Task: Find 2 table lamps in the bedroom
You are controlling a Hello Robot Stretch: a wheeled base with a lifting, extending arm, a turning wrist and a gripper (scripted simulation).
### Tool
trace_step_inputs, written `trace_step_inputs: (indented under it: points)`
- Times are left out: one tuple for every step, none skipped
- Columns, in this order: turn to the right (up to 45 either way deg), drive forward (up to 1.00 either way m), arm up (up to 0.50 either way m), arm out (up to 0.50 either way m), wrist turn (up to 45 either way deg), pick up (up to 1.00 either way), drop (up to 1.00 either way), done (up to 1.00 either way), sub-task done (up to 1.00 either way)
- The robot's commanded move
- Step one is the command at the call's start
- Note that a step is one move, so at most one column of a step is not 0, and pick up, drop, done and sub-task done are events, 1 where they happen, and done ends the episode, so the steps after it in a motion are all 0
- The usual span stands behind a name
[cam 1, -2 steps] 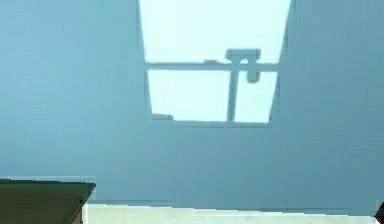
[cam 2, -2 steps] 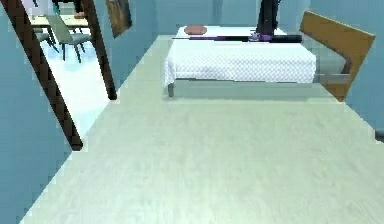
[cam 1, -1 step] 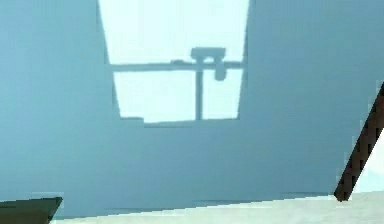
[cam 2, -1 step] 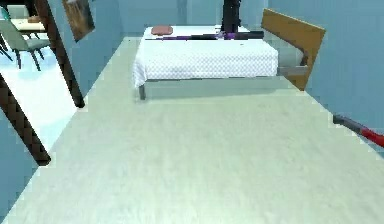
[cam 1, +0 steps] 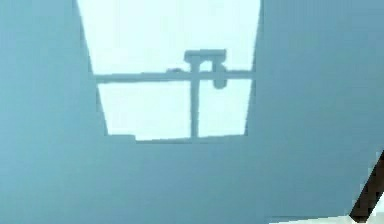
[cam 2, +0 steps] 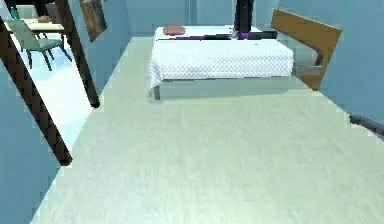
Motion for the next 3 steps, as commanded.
trace_step_inputs:
  points:
    - [-45.0, 0.00, 0.00, 0.00, 0.0, 0.00, 0.00, 0.00, 0.00]
    - [-33.0, 0.00, 0.00, 0.00, 0.0, 0.00, 0.00, 0.00, 0.00]
    - [0.0, 0.00, 0.00, 0.00, 0.0, 0.00, 0.00, 1.00, 0.00]
